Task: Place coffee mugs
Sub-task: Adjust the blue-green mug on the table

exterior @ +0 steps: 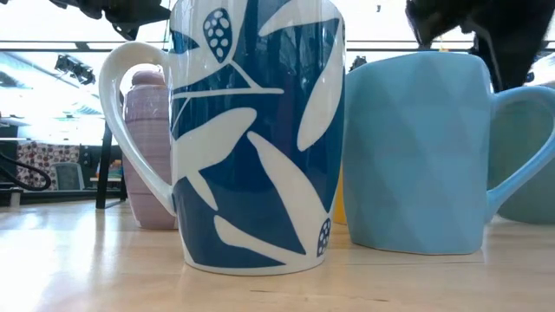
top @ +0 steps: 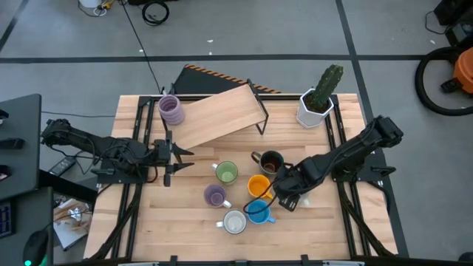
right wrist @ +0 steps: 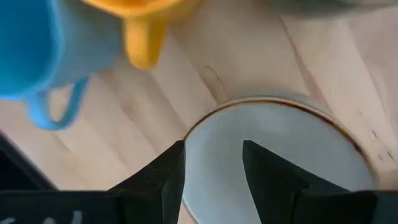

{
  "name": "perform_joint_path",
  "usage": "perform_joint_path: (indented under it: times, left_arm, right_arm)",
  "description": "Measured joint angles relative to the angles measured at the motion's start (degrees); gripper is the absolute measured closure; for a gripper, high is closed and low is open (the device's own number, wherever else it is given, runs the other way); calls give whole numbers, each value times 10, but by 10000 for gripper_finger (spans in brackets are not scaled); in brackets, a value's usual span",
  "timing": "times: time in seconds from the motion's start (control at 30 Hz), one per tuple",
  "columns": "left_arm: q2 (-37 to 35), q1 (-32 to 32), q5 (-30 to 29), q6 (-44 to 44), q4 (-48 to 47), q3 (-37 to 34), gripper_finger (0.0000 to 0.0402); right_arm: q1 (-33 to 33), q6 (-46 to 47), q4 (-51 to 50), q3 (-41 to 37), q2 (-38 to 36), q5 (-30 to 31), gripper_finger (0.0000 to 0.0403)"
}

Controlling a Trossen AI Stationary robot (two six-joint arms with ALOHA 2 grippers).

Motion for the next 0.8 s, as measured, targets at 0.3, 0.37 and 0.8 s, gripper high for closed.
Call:
perform_joint_path:
  times: [0.3,0.37,0.8]
  left_arm:
    - [0,-1,0,13,-3,2,242]
    - [0,-4,0,15,-18,14,242]
    - [5,-23,-2,36,-71,62,242]
  right_arm:
    - [-5,-1,-64,1,-14,49,236]
    - [-9,2,-63,1,-12,45,236]
    - [8,29,-96,-17,-15,87,237]
